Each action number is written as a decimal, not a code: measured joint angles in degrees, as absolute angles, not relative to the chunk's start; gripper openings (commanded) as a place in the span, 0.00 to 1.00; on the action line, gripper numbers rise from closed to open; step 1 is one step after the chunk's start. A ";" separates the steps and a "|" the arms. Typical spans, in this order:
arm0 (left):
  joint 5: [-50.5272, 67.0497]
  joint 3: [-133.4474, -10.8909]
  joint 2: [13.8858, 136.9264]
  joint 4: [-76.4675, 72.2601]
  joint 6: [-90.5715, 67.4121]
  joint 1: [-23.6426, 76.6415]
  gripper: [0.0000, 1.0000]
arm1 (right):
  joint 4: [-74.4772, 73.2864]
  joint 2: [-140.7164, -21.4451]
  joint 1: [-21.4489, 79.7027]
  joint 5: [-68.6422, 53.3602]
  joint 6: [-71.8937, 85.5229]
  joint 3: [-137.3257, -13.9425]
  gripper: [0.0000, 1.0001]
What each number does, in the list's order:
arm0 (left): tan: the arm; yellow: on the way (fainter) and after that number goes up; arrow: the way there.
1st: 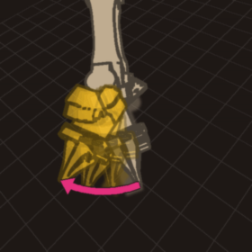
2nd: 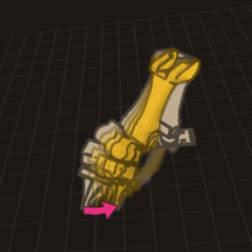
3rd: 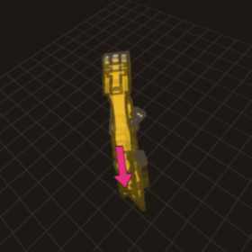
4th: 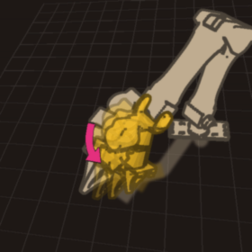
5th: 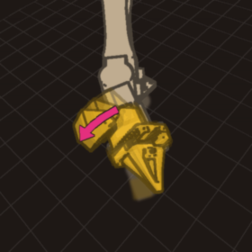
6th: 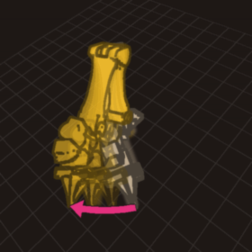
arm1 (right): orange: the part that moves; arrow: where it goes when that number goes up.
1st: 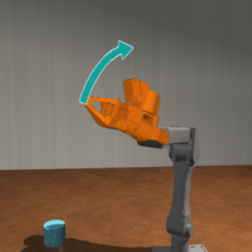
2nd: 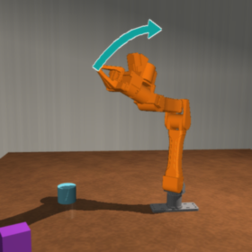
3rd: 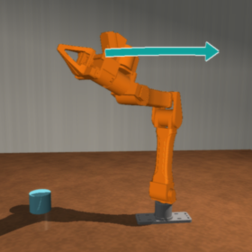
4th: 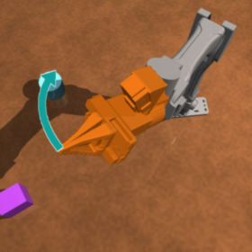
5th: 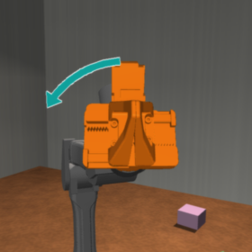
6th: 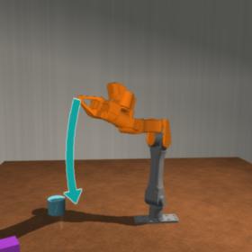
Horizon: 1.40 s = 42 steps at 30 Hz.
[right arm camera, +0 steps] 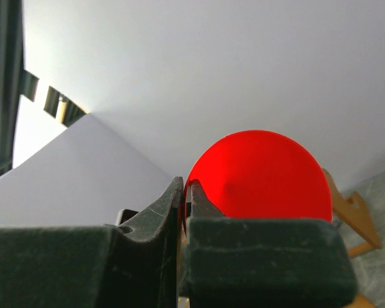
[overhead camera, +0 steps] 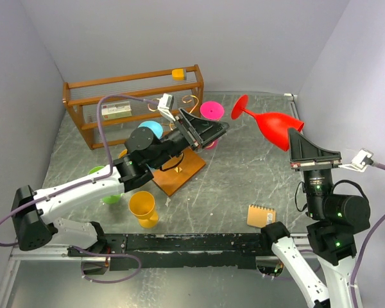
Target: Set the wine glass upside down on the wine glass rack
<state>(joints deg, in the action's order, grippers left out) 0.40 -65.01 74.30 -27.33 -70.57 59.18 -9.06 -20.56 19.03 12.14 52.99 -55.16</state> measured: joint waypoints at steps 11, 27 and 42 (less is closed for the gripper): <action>-5.34 -66.96 85.52 -39.46 -74.17 60.18 0.73 | -2.79 -16.60 19.03 9.23 53.10 -51.35 0.00; -9.32 -69.63 89.80 -49.78 -69.14 61.65 0.48 | 3.49 -17.08 18.96 -2.46 49.19 -48.80 0.00; -10.31 -69.63 88.84 -53.65 -68.27 61.67 0.38 | 5.43 -17.93 18.90 -12.88 49.06 -47.42 0.00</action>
<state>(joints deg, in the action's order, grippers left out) -10.31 -69.63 88.84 -53.65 -68.27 61.67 5.43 -17.93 18.90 -12.88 49.06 -47.42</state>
